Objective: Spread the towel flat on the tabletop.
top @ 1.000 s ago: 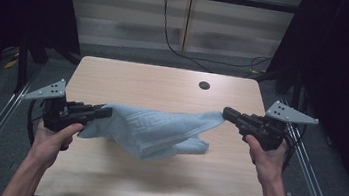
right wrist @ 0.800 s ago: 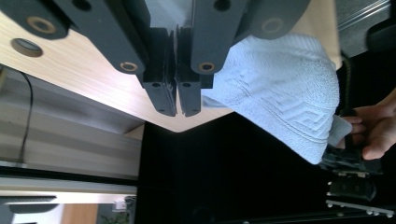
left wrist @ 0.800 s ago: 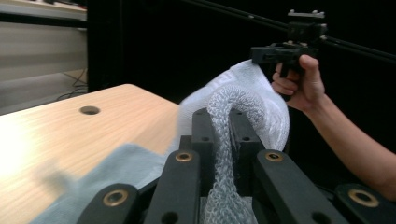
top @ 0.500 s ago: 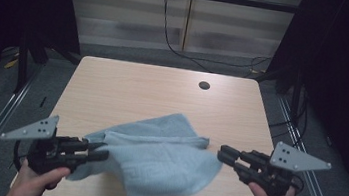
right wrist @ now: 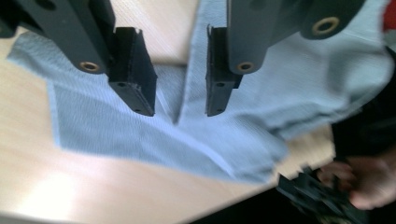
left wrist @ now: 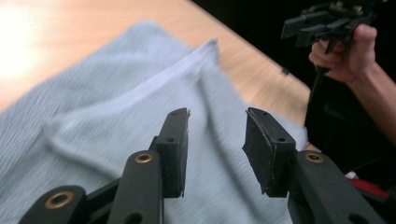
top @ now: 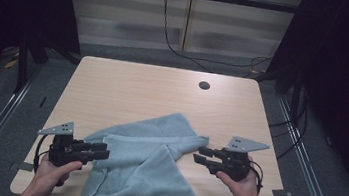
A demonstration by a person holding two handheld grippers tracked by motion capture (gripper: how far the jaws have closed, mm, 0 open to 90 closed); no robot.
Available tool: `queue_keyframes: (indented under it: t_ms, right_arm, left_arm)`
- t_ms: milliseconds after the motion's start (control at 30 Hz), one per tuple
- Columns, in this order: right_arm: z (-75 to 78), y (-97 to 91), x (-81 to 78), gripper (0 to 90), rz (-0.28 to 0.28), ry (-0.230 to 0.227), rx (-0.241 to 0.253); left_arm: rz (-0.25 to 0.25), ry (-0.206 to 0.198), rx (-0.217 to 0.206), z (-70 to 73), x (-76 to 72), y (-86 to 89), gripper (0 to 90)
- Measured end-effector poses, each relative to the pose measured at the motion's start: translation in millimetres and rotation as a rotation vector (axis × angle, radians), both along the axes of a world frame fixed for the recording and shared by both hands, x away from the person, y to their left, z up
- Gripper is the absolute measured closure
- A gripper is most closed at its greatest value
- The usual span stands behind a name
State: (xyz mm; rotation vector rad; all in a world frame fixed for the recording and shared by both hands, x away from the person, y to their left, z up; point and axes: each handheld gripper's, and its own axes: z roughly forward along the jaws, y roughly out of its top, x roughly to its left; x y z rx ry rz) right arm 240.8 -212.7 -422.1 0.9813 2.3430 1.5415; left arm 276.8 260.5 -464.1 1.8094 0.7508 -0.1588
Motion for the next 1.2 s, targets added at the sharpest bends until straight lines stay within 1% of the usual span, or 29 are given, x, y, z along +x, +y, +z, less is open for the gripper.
queue_keyframes:
  t_ms: [33,67,133,167,200,267,300,333,367,400,433,500,533,567,633,700,733,767,800,867,900,933,967,1000,1033,1067,1133,1200]
  right_arm:
    - [-7.3,5.7,6.1,62.5,0.005,0.017,-0.018]
    - [-11.4,8.9,9.7,61.6,0.017,0.028,-0.017]
    - [-22.0,18.0,19.1,60.1,0.035,0.051,-0.025]
    - [-27.7,22.5,24.2,58.9,0.038,0.063,-0.041]
    - [-33.4,26.7,29.3,57.5,0.037,0.072,-0.057]
    - [-43.9,35.0,38.9,55.8,0.045,0.108,-0.059]
    - [-47.8,40.1,42.1,54.8,0.05,0.12,-0.065]
    - [-52.1,47.1,45.1,54.2,0.065,0.141,-0.079]
    - [-55.2,52.9,47.0,52.6,0.079,0.156,-0.079]
    - [-58.0,58.9,48.4,50.0,0.09,0.163,-0.088]
    - [-60.2,63.0,49.6,49.4,0.103,0.164,-0.1]
    - [-66.3,72.6,52.5,46.1,0.122,0.182,-0.108]
    - [-69.1,76.6,53.7,45.9,0.13,0.188,-0.119]
    - [-71.6,80.4,54.1,45.9,0.131,0.187,-0.135]
    - [-75.1,85.4,52.8,46.0,0.115,0.192,-0.154]
    - [-75.4,86.3,49.7,48.1,0.105,0.19,-0.154]
    - [-75.7,86.1,49.4,49.4,0.104,0.189,-0.155]
    - [-76.4,85.9,49.0,52.9,0.104,0.191,-0.157]
    - [-77.2,85.7,48.4,58.5,0.101,0.193,-0.161]
    - [-78.8,85.9,46.2,70.0,0.096,0.18,-0.182]
    - [-78.6,85.3,45.1,78.9,0.096,0.174,-0.181]
    - [-77.6,84.1,44.0,83.0,0.103,0.171,-0.175]
    - [-75.6,82.3,42.4,86.8,0.101,0.164,-0.176]
    - [-73.0,79.5,40.9,87.9,0.099,0.162,-0.173]
    - [-69.7,75.7,39.4,88.3,0.102,0.153,-0.172]
    - [-65.6,70.9,37.0,88.6,0.095,0.147,-0.176]
    - [-58.1,58.8,32.4,88.6,0.088,0.133,-0.162]
    - [-50.2,45.2,24.4,88.6,0.059,0.113,-0.153]
  left_arm:
    - [0.009,0.003,0.006,-2.8,1.1,1.0,59.9]
    - [0.015,0.007,0.013,-5.5,2.8,2.4,59.8]
    - [0.019,-0.003,0.031,-8.8,7.1,3.6,59.0]
    - [0.028,-0.007,0.046,-9.6,9.3,3.7,58.5]
    - [0.021,-0.011,0.058,-10.7,12.0,3.1,57.9]
    - [0.028,-0.007,0.069,-14.1,17.4,1.4,56.7]
    - [0.031,0.009,0.082,-18.2,21.1,-0.3,55.6]
    - [0.043,0.011,0.092,-21.6,23.2,-1.4,53.8]
    - [0.053,0.015,0.093,-24.7,24.3,-2.1,52.7]
    - [0.048,0.021,0.087,-26.9,25.2,-1.8,51.5]
    - [0.05,0.028,0.085,-28.7,25.4,-2.1,49.5]
    - [0.056,0.03,0.106,-30.9,25.7,-3.2,48.1]
    - [0.055,0.029,0.112,-32.4,26.2,-3.4,46.9]
    - [0.058,0.034,0.111,-34.4,26.4,-3.6,46.2]
    - [0.05,0.035,0.127,-38.6,26.9,-5.1,45.8]
    - [0.052,0.041,0.117,-39.8,28.1,-5.2,45.6]
    - [0.055,0.04,0.12,-40.3,28.5,-5.5,45.6]
    - [0.054,0.035,0.13,-40.9,28.8,-5.8,45.8]
    - [0.06,0.035,0.134,-41.2,28.1,-7.1,46.7]
    - [0.071,0.001,0.18,-40.7,26.4,-9.3,52.8]
    - [0.08,-0.015,0.207,-40.4,25.8,-10.0,60.3]
    - [0.076,-0.016,0.217,-40.2,26.0,-9.6,67.8]
    - [0.078,-0.007,0.212,-40.1,26.3,-8.3,75.7]
    - [0.081,-0.006,0.21,-39.8,26.8,-6.4,83.0]
    - [0.088,-0.005,0.204,-39.1,26.9,-4.6,88.2]
    - [0.099,-0.003,0.195,-38.2,27.4,-2.4,90.0]
    - [0.108,-0.005,0.176,-35.9,27.3,1.1,90.0]
    - [0.127,-0.003,0.155,-33.5,26.9,4.7,90.0]
